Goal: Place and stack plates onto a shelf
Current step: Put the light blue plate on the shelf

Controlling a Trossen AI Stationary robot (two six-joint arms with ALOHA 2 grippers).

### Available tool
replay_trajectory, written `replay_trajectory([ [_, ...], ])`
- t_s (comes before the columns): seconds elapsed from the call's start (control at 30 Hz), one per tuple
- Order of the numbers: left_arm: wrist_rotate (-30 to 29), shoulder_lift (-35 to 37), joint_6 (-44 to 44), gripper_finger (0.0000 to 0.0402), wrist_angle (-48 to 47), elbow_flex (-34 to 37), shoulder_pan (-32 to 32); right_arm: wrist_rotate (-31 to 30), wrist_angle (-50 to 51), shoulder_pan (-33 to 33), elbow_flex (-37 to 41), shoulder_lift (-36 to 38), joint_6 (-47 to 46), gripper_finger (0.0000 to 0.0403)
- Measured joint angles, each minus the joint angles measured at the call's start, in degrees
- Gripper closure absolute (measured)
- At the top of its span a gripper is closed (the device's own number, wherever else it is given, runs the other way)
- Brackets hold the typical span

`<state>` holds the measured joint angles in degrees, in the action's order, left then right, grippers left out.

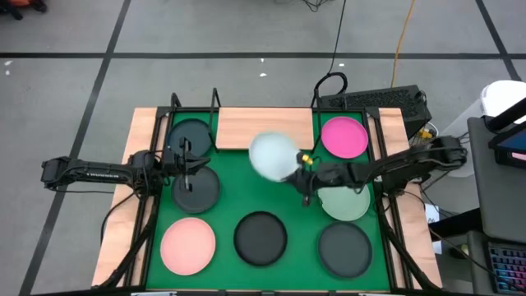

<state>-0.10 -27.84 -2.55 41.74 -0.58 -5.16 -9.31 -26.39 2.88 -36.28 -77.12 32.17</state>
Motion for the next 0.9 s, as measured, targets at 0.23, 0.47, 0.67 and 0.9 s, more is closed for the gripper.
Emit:
replay_trajectory([
  [0.23, 0.01, -0.02, 0.00, 0.0398, 0.00, 0.00, -0.01, 1.60, 8.78, -12.30, -7.47, 0.77, 1.55, 0.0401],
  [0.47, 0.02, 0.00, 0.00, 0.0398, 0.01, 0.00, -0.01, 3.36, 14.68, -20.02, -11.30, -3.12, 0.38, 0.0402],
  [0.67, 0.02, -0.02, 0.00, 0.0398, 0.00, 0.00, -0.01, 6.60, 14.08, -22.03, -11.34, -8.79, -1.90, 0.0402],
  [0.9, 0.00, 0.00, 0.02, 0.0398, 0.00, 0.00, 0.01, 6.48, 12.85, -22.10, -11.34, -14.75, -2.13, 0.0395],
])
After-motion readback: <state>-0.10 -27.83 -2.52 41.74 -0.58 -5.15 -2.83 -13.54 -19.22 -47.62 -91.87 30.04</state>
